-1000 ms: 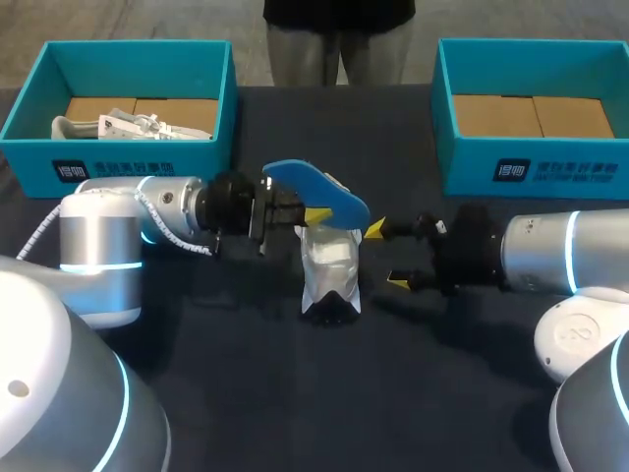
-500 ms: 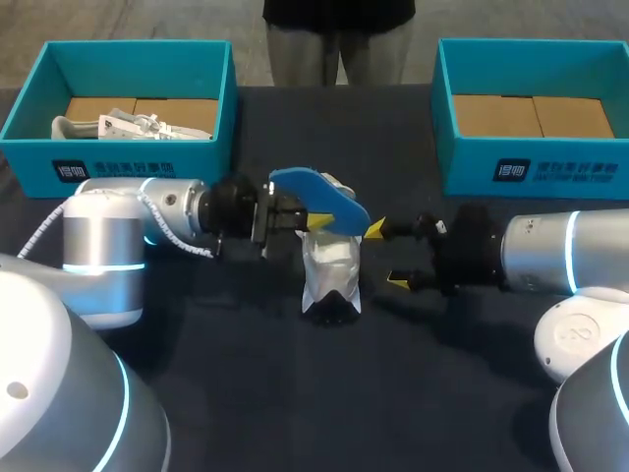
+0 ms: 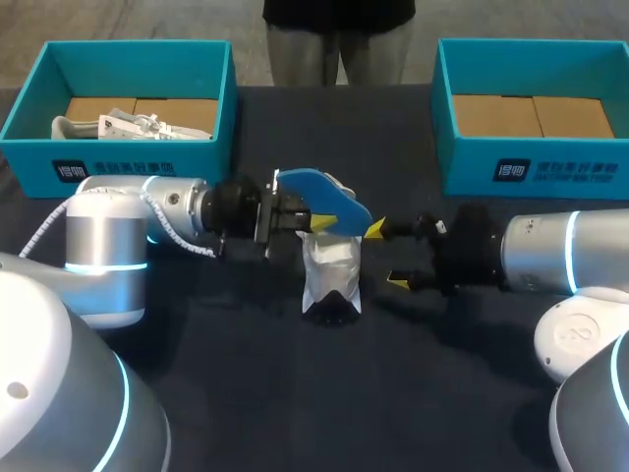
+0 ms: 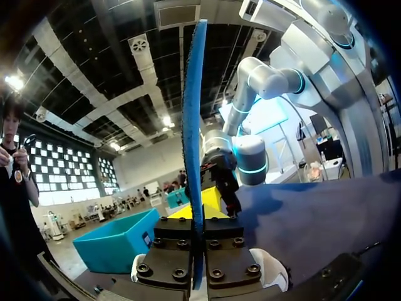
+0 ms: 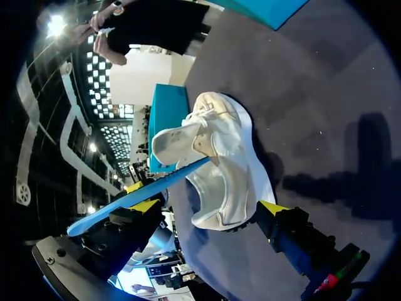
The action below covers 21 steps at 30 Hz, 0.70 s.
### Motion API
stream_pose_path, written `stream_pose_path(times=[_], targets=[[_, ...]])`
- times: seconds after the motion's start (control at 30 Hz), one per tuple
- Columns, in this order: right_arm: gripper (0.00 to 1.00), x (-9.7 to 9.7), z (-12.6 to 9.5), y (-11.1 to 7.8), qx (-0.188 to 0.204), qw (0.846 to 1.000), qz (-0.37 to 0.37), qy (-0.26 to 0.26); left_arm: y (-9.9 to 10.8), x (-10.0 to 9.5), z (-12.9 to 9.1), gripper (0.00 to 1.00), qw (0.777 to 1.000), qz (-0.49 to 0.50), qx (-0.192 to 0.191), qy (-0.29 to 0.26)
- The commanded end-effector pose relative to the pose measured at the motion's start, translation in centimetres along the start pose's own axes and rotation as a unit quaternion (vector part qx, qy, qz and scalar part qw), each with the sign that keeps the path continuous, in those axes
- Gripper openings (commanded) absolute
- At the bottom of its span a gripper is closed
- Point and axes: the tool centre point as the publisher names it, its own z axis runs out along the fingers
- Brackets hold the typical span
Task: Take the shoe out of the shoebox, open the shoe tongue, remove and reinsert the insole, then place the shoe into the shoebox
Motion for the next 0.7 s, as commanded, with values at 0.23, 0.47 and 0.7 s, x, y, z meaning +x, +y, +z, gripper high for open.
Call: stream_pose_path(times=[0.23, 0.47, 0.7], targets=[[1.0, 0.1, 0.1, -0.1, -0.002, 1.0, 0.0, -0.002, -1.5, 0.5, -0.1, 0.0, 1.0, 0.024, -0.014, 0.0], [1.0, 0.1, 0.1, -0.1, -0.002, 1.0, 0.0, -0.002, -1.8, 1.0, 0.0, 0.0, 0.999, 0.036, -0.031, 0.007], [1.0, 0.1, 0.1, -0.1, -0.002, 1.0, 0.0, -0.002, -2.0, 1.4, -0.3, 0.0, 0.997, 0.053, -0.052, 0.005]])
